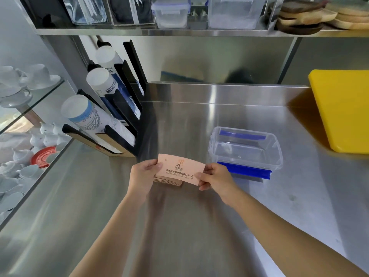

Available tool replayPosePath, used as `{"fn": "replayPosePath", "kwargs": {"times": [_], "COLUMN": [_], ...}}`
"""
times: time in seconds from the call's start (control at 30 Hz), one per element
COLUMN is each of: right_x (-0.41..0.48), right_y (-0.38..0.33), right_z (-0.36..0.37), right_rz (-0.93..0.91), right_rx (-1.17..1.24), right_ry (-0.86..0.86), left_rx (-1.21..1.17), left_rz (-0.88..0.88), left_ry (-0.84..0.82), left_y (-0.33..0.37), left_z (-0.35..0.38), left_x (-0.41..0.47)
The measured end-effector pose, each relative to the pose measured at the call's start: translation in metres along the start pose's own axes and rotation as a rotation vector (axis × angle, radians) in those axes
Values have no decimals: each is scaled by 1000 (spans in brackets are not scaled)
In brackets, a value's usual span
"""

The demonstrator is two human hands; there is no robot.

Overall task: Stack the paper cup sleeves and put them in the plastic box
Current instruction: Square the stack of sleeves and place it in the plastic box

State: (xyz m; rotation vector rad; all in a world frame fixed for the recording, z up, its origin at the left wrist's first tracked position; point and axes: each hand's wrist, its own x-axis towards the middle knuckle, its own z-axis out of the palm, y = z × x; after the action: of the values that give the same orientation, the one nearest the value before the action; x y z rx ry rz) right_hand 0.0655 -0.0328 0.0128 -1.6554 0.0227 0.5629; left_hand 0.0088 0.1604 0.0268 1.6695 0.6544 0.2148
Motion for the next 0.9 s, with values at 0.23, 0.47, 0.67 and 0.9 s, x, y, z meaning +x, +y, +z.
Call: {"fn": "replayPosePath", "kwargs": {"times": [0.23, 0.47, 0.67, 0.9], "right_x": [25, 40, 44, 47], "right_y": [-8, 1, 7, 3], "right_z": [42, 52, 51, 51], "right_rz": [96, 146, 177, 231], "right_rx": [51, 35, -216, -217], "right_ry": [1, 21, 78, 140], "left_rx": [117, 184, 215, 357], "left_rz": [-59, -122, -168, -248], "left_ry": [60, 39, 58, 31], "left_y": [3, -11, -25, -22], "left_z": [-23, -27, -26, -22], "left_x": [25, 40, 50, 56]}}
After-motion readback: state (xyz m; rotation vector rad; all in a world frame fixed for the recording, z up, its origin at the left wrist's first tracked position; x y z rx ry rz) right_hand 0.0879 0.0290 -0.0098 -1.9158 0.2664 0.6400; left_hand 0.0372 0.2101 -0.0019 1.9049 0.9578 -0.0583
